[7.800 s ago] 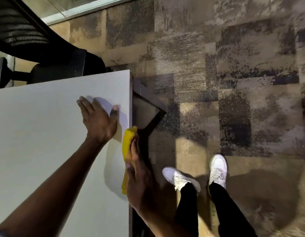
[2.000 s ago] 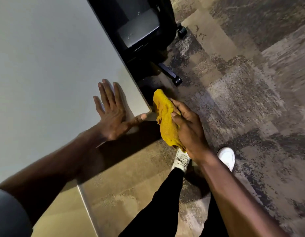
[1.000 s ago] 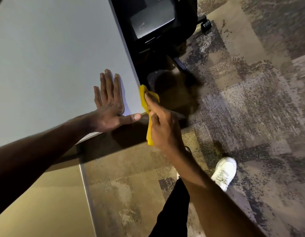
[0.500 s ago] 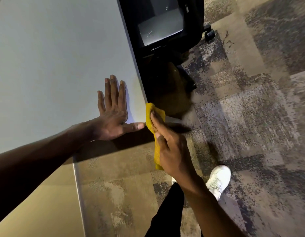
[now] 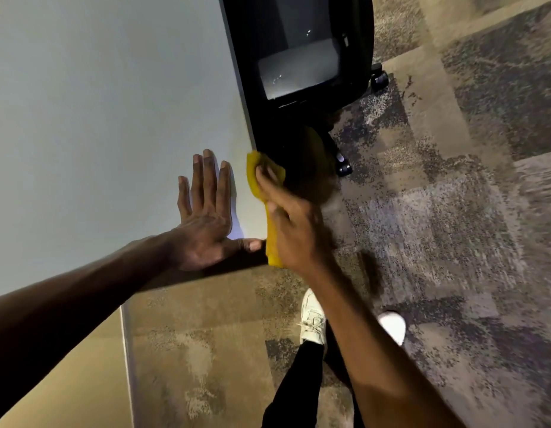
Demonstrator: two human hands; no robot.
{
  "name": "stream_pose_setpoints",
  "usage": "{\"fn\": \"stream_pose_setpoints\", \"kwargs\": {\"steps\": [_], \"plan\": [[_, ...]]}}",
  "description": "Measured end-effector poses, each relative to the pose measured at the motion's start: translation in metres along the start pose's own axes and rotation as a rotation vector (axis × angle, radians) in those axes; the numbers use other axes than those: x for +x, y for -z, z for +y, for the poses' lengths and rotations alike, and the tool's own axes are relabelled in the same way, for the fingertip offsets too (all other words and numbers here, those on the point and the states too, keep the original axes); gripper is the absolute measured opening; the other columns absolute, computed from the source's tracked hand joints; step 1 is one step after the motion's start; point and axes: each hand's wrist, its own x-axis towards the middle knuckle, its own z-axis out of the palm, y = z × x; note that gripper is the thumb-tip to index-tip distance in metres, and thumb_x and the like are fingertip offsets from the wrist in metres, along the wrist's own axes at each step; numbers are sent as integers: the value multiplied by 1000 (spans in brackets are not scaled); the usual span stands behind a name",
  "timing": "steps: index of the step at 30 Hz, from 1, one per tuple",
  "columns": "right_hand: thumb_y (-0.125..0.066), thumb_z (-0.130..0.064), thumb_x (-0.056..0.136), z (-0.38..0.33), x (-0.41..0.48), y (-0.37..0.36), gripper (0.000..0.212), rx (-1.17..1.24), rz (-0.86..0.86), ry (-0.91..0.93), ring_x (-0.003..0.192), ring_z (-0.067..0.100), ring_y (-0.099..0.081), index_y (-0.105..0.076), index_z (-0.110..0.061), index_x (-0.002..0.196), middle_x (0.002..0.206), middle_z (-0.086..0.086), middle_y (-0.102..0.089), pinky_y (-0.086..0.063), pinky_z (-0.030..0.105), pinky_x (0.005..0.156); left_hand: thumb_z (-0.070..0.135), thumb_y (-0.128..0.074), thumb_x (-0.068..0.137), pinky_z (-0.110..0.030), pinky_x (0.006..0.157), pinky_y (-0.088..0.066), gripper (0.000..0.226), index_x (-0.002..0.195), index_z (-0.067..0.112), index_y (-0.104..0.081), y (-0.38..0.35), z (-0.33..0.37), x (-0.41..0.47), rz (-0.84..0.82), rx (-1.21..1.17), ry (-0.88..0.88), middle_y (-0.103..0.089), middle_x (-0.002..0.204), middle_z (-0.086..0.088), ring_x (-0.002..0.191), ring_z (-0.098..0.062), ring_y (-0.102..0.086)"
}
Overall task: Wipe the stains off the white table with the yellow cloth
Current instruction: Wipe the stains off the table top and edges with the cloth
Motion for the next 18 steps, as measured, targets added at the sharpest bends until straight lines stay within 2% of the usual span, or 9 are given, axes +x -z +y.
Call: {"fn": "stream_pose_setpoints", "kwargs": {"steps": [5, 7, 10, 11, 12, 13, 14, 15, 18], "plan": [[-43, -5, 107, 25, -60, -4, 52, 144, 8, -13, 155, 6, -42, -50, -19, 157, 165, -7, -47, -37, 32, 129, 115, -7, 61, -72, 127, 18, 151, 159, 11, 43, -4, -1, 3, 30, -2, 9, 57, 162, -15, 151, -40, 53], [-43, -9, 108, 28, -45, -2, 51, 176, -19, -15, 155, 10, -44, -49, -17, 158, 165, -2, -47, -38, 38, 130, 114, -8, 63, -72, 127, 18, 149, 158, 11, 43, -4, -2, 3, 34, -4, -3, 57, 162, -15, 151, -40, 53], [-44, -9, 112, 23, 9, 0, 49, 126, -35, -50, 150, 26, -51, -44, -18, 160, 164, 8, -49, -43, 48, 126, 112, -13, 68, -72, 127, 19, 146, 158, 13, 44, -5, -3, 2, 39, -18, -26, 58, 162, -14, 151, -38, 54], [-45, -8, 111, 19, 32, 0, 50, 90, -26, -58, 141, 27, -58, -46, -20, 159, 159, 5, -55, -49, 45, 120, 112, -15, 69, -72, 127, 19, 145, 158, 14, 44, -5, -3, 2, 43, -27, -31, 58, 162, -13, 151, -37, 54], [-46, -8, 110, 13, 54, 0, 50, 46, -6, -50, 125, 24, -64, -48, -23, 158, 148, 0, -63, -55, 38, 108, 111, -16, 70, -73, 127, 19, 144, 158, 15, 44, -5, -3, 1, 45, -33, -35, 58, 162, -13, 151, -37, 54], [-46, -11, 110, 7, 74, 2, 51, -1, 15, -32, 110, 20, -65, -50, -27, 157, 136, -5, -66, -55, 30, 94, 111, -17, 71, -73, 127, 18, 144, 158, 15, 44, -5, -4, 1, 45, -33, -38, 58, 162, -13, 151, -37, 54], [-46, -14, 110, 2, 91, 3, 50, -33, 26, -18, 103, 18, -63, -50, -31, 157, 133, -7, -67, -52, 24, 86, 111, -18, 71, -74, 127, 18, 144, 158, 14, 44, -5, -4, 0, 44, -26, -40, 58, 162, -13, 151, -37, 53], [-46, -17, 111, -2, 104, 5, 49, -40, 21, -11, 104, 17, -64, -49, -33, 157, 139, -6, -68, -51, 22, 87, 111, -17, 71, -74, 127, 17, 145, 158, 14, 44, -5, -4, 0, 44, -18, -40, 58, 162, -14, 151, -38, 53], [-46, -17, 112, -4, 112, 6, 48, 3, 0, -7, 116, 12, -60, -46, -31, 158, 155, 1, -61, -51, 23, 100, 113, -13, 66, -72, 127, 18, 148, 157, 12, 46, -3, -2, 0, 25, -45, -27, 59, 160, -15, 151, -40, 53]]}}
